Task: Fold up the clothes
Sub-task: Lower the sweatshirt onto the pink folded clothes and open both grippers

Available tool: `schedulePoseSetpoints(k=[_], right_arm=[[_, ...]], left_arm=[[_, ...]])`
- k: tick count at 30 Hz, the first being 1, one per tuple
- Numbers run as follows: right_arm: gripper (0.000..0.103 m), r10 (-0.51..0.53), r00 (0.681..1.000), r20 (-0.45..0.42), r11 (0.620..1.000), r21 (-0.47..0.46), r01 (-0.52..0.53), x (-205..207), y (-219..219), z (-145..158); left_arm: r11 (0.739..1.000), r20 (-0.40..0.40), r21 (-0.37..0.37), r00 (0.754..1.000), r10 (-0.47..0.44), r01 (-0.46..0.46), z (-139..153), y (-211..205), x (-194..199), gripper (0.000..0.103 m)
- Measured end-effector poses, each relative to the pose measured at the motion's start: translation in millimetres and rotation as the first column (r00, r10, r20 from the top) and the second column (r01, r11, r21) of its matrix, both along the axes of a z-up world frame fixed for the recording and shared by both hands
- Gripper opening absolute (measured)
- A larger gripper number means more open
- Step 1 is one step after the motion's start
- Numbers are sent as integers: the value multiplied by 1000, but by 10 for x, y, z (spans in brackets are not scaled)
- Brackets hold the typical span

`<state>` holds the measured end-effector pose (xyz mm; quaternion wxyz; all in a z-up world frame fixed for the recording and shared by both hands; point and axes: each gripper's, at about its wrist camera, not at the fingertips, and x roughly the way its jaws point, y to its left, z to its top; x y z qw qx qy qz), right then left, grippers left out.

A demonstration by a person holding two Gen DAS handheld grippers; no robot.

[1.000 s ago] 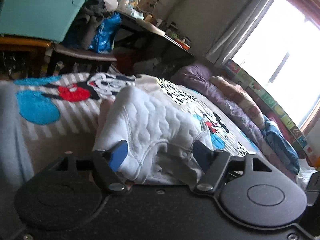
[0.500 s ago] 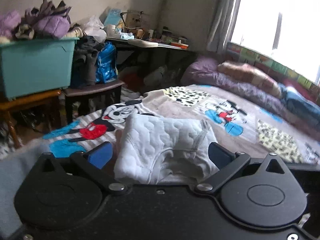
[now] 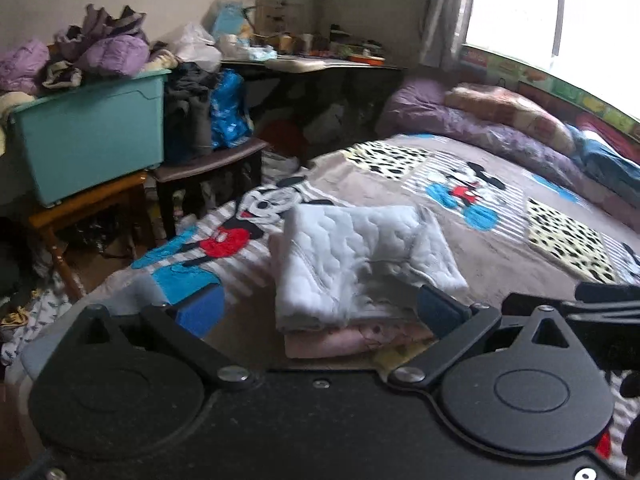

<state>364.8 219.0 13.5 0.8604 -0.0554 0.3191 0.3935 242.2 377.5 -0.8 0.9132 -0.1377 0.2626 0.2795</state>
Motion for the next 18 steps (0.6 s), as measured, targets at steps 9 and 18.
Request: schedulePoseSetpoints(k=[9, 18], right_arm=[[102, -18, 1000, 15, 999, -32, 19, -237, -72, 106], [102, -37, 999, 16, 998, -50, 38, -344, -60, 147]], left_arm=[[1000, -24, -8, 1000, -6, 6, 55, -80, -106, 103], [999, -9, 39, 1000, 6, -6, 80, -100, -231, 103]])
